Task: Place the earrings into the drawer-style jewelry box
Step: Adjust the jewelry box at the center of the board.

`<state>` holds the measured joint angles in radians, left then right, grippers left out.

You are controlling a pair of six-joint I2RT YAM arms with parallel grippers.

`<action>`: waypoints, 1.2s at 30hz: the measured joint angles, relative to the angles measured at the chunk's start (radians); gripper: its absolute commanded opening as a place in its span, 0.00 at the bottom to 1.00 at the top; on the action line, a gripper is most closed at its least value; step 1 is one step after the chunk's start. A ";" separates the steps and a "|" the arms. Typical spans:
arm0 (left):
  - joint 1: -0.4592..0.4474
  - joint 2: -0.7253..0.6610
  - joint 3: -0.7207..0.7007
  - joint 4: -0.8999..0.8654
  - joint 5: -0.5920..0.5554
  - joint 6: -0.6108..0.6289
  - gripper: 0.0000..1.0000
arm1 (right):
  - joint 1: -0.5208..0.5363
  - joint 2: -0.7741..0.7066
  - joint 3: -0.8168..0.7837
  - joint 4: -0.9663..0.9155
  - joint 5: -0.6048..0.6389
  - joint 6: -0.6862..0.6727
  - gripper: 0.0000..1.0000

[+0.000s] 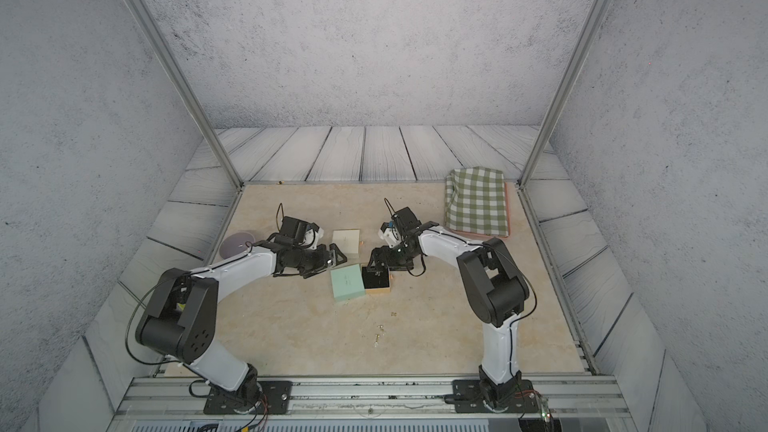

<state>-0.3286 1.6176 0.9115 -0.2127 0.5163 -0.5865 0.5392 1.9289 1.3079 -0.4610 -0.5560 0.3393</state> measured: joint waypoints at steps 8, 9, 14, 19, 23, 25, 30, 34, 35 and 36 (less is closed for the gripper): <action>-0.031 0.042 -0.011 0.062 0.050 -0.054 0.92 | 0.000 0.000 0.000 0.009 -0.015 0.001 0.89; -0.033 0.049 -0.011 0.068 0.053 -0.058 0.92 | 0.000 0.000 0.000 0.009 -0.015 0.001 0.89; -0.034 0.063 -0.002 0.075 0.057 -0.068 0.92 | 0.000 0.000 0.000 0.009 -0.016 0.007 0.89; -0.033 0.060 0.000 0.076 0.052 -0.068 0.92 | 0.000 -0.002 0.000 0.000 0.002 0.006 0.97; -0.032 -0.016 -0.006 0.006 -0.003 -0.027 0.91 | -0.003 -0.045 -0.001 -0.069 0.086 -0.002 0.99; -0.038 -0.092 -0.006 -0.051 -0.048 0.011 0.89 | -0.008 -0.118 -0.021 -0.098 0.145 -0.001 0.99; -0.230 -0.229 0.063 -0.218 -0.229 0.109 0.79 | -0.021 -0.417 -0.194 -0.126 0.354 0.025 0.99; -0.479 -0.161 0.187 -0.324 -0.345 0.144 0.65 | -0.077 -0.544 -0.356 -0.130 0.460 0.074 0.99; -0.534 -0.122 0.227 -0.353 -0.367 0.146 0.62 | -0.107 -0.564 -0.399 -0.126 0.475 0.089 0.99; -0.584 -0.075 0.271 -0.385 -0.390 0.146 0.58 | -0.142 -0.587 -0.444 -0.123 0.489 0.109 0.99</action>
<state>-0.9123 1.5425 1.1824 -0.5972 0.1265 -0.4404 0.3969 1.3422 0.8635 -0.5838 -0.0673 0.4484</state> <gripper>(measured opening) 0.636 0.988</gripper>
